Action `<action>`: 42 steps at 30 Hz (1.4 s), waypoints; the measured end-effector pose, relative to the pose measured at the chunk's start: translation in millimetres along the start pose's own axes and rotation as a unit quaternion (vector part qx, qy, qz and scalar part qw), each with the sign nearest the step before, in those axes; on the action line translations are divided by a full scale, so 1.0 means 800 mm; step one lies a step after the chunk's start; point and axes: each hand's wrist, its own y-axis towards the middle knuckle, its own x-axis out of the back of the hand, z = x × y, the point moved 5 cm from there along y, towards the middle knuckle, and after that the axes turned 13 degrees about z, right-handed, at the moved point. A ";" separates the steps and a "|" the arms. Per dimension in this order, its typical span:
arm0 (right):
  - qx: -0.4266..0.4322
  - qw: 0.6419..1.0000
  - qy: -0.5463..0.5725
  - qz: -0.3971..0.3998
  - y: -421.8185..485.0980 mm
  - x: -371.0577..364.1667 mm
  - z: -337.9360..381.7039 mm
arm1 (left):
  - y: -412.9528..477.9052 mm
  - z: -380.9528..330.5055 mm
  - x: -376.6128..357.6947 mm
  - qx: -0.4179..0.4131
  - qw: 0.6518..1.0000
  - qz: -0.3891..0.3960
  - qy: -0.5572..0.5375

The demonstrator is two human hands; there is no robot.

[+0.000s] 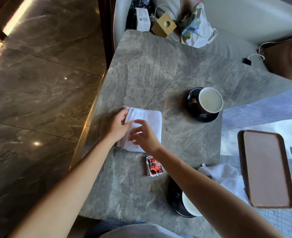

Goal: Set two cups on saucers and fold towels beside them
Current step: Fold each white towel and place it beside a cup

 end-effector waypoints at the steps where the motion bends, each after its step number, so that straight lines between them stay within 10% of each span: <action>1: 0.004 1.000 0.003 -0.007 0.001 0.001 0.001 | -0.001 -0.001 0.001 -0.002 1.000 -0.007 -0.003; 15: 0.029 0.987 -0.133 -0.081 -0.011 0.021 0.000 | -0.008 0.016 0.011 -0.058 0.986 -0.079 0.137; 19: 0.074 0.880 -0.461 -0.090 -0.012 0.029 0.000 | -0.034 0.018 -0.014 -0.114 0.900 -0.097 0.410; 26: 0.041 0.763 -0.645 0.033 0.009 0.049 -0.038 | -0.012 0.060 -0.021 -0.059 0.840 0.020 0.539; 42: 0.089 0.795 -0.601 0.003 0.023 0.064 -0.059 | -0.006 0.068 -0.025 -0.071 0.836 -0.016 0.544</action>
